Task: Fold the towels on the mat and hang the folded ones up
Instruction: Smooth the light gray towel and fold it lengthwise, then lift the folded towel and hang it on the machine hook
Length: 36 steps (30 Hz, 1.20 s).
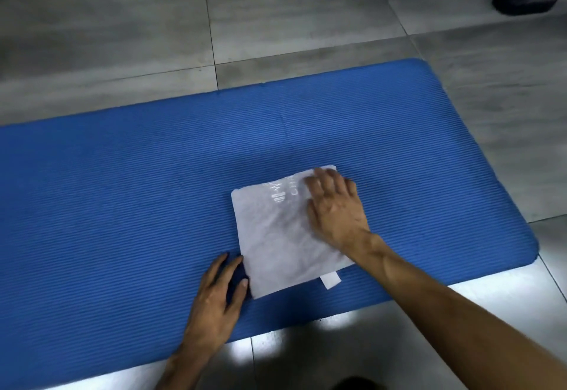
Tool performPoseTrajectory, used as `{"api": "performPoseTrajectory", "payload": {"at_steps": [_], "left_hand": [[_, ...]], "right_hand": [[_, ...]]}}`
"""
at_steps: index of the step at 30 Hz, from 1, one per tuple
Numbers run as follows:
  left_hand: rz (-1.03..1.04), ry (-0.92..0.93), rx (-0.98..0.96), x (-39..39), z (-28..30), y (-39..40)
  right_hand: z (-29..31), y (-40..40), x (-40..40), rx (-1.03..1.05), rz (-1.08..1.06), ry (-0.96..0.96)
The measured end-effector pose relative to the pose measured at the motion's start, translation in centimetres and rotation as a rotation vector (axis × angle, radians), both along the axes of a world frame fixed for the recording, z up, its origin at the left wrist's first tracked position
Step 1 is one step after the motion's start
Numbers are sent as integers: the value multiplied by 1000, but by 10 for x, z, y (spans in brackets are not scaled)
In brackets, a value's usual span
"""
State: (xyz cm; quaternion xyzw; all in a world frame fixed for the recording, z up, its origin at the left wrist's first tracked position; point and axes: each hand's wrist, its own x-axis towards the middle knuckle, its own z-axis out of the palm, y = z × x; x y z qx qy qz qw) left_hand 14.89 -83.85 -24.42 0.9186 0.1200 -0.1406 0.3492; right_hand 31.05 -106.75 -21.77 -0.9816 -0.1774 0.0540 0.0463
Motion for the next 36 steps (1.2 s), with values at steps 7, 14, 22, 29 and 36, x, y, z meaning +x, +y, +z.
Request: {"api": "performPoseTrajectory", "payload": {"at_steps": [7,14,22,29,36], "left_hand": [[14,-41,13,11,7,15],[-8,-82,-31,43,19,47],[79,-44,-88,118,183,72],[68,-22,-237,146,461,80],[96,-61,-320,152,750,92]], "right_hand": [[-15,80,43,24,272,199],[8,85,71,312,229,570],[205,45,59,793,95,768],[502,40,56,1032,-103,397],[813,47,51,1043,-92,291]]}}
